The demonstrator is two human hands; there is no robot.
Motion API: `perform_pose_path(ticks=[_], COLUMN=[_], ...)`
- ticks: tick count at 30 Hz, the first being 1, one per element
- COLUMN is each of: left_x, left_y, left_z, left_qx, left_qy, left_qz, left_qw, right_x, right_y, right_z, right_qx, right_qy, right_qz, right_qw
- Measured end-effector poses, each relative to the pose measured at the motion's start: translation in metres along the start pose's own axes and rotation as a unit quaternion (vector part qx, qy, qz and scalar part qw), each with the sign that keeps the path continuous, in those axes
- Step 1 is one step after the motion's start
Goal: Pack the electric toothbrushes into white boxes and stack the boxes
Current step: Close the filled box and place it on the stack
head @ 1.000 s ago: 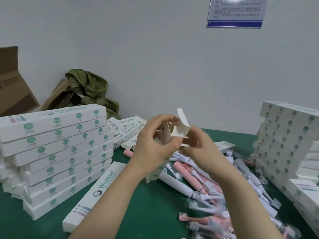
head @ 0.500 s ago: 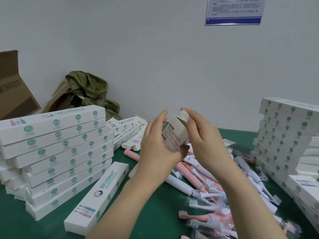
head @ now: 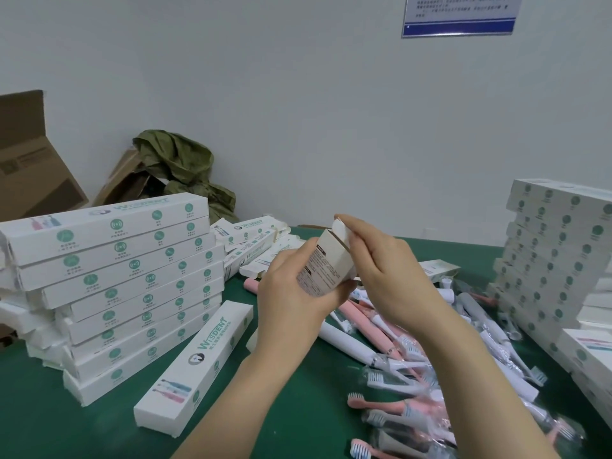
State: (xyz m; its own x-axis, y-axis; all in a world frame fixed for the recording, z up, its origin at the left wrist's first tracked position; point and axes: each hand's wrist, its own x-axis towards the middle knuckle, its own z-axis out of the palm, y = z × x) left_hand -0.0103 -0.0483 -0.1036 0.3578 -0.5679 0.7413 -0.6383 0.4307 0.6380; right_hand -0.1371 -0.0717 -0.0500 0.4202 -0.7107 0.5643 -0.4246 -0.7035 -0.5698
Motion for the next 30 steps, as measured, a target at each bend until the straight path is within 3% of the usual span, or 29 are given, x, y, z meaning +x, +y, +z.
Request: perform_pose_path(ticks=[8,14,16,18,20,21,23,25,27,28,30], left_x=[0.0,0.0,0.004,0.009,0.016,0.019,0.024,0.027,0.029,0.028,0.027], left_y=[0.004,0.008,0.007,0.007,0.011,0.012,0.01,0.002,-0.004,-0.006,-0.012], left_z=[-0.003,-0.009,-0.013,-0.019,-0.028,-0.033,-0.045,-0.053,-0.052,-0.049,-0.043], left_qx=[-0.013,-0.065,-0.059,-0.063,-0.164,-0.222,-0.313,-0.383,-0.432,-0.445,-0.444], left_qy=[0.008,0.028,0.025,0.028,0.045,0.075,0.148,0.181,0.176,0.169,0.154], left_qz=[0.004,-0.042,-0.034,-0.023,-0.039,-0.045,-0.062,-0.087,-0.113,-0.131,-0.167], left_qw=[1.0,0.997,0.997,0.997,0.985,0.971,0.936,0.902,0.877,0.869,0.867], right_x=[0.001,-0.001,-0.001,0.0,0.002,0.004,0.003,-0.002,-0.006,-0.006,-0.003], right_y=[0.0,-0.011,-0.011,-0.01,0.001,0.011,0.029,0.04,0.043,0.041,0.038], right_z=[0.006,0.027,0.027,0.021,0.011,0.005,-0.004,-0.003,0.003,0.006,0.009], right_qx=[0.013,-0.089,-0.02,0.139,0.235,0.234,0.204,0.268,0.389,0.436,0.491], right_qy=[-0.01,-0.043,-0.04,-0.011,0.053,0.067,0.005,-0.114,-0.211,-0.236,-0.207], right_qz=[-0.029,-0.08,-0.08,-0.036,0.025,0.06,0.155,0.277,0.361,0.368,0.37], right_qw=[0.999,0.992,0.996,0.99,0.97,0.968,0.967,0.916,0.821,0.787,0.761])
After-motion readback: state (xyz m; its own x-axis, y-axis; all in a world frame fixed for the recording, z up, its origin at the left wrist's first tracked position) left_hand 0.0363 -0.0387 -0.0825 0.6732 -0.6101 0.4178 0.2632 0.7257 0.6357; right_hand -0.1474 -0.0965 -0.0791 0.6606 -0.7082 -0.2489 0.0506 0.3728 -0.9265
